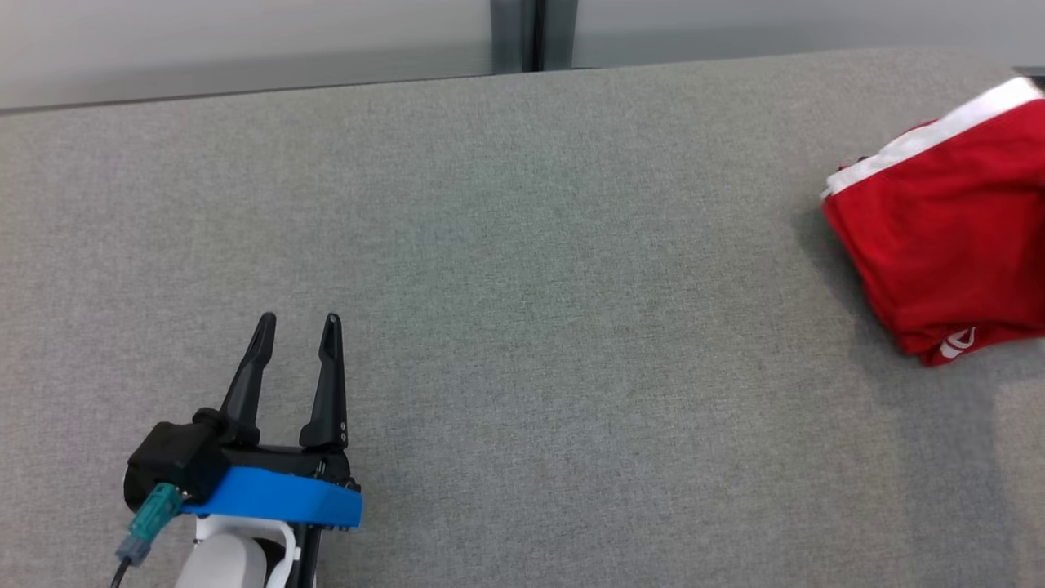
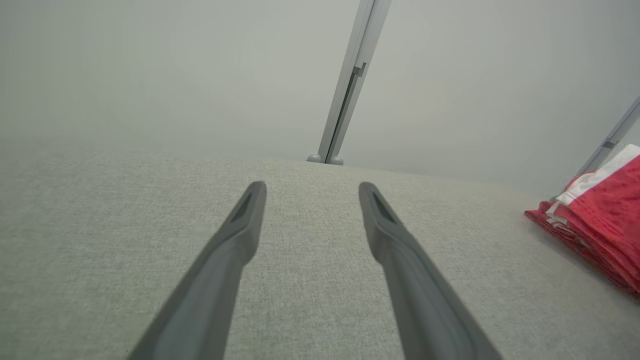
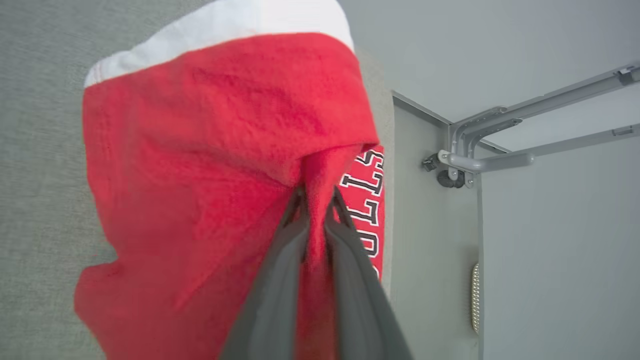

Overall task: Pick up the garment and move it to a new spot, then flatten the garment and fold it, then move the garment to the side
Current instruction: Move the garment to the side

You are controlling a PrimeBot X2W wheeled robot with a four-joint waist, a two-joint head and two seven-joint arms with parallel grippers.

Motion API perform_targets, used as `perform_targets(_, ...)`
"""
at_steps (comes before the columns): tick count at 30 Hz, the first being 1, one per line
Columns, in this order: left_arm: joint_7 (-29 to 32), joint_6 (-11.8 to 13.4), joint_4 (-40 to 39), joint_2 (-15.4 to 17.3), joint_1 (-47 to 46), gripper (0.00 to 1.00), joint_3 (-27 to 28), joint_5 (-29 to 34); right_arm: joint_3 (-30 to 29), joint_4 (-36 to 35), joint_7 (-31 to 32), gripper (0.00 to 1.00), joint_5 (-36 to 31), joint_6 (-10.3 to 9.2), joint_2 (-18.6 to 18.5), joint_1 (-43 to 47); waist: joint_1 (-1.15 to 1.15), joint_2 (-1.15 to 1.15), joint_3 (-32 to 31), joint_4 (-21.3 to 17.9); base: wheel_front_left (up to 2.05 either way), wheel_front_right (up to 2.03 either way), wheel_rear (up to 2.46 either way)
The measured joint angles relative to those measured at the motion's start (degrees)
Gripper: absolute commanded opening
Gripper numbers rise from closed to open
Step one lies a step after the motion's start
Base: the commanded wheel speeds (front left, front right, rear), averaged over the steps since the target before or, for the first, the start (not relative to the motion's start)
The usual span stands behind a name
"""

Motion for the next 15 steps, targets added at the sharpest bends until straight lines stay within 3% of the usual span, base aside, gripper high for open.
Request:
perform_targets(4, 0.0, 0.0, 0.1, 1.3, -1.4, 1.0, -0.7, -0.6, 0.2, 1.5, -2.5, 0.0, -2.0, 0.0, -3.8, 0.2, 0.0, 0.0, 1.4, 0.1, 0.0, 0.0, 0.0)
perform_targets(10, 0.0, 0.0, 0.5, 2.2, -2.5, 1.0, -1.1, -1.3, -4.1, 4.5, -5.5, 0.0, -7.3, 0.01, -2.8, 0.6, 0.01, 0.0, 3.2, 1.3, 0.0, 0.0, 0.0)
perform_targets(11, 0.0, 0.0, 0.5, 2.2, -2.8, 1.0, -1.2, -1.3, -5.1, 5.0, -5.8, 0.06, -8.3, 0.0, -2.4, 0.6, 0.01, 0.0, 3.3, 1.6, 0.0, 0.0, 0.0)
perform_targets(13, 0.0, 0.0, 0.5, 2.2, -3.0, 1.0, -1.2, -1.3, -6.9, 5.4, -6.3, 0.39, -10.5, 0.01, -0.7, 0.7, 0.01, 0.0, 3.3, 2.1, 0.0, 0.0, 0.0)
perform_targets(14, 0.0, 0.0, 0.7, 2.2, -3.0, 1.0, -1.2, -1.3, -7.4, 5.4, -6.7, 1.0, -11.4, 0.01, 0.2, 1.0, 0.01, 0.0, 3.1, 2.3, 0.0, 0.0, 0.0)
perform_targets(15, 0.0, 0.0, 0.8, 2.1, -3.0, 1.0, -1.1, -1.3, -7.7, 5.3, -7.3, 1.0, -12.4, 0.01, 0.8, 1.1, 0.01, 0.01, 2.9, 2.4, 0.0, 0.0, 0.0)
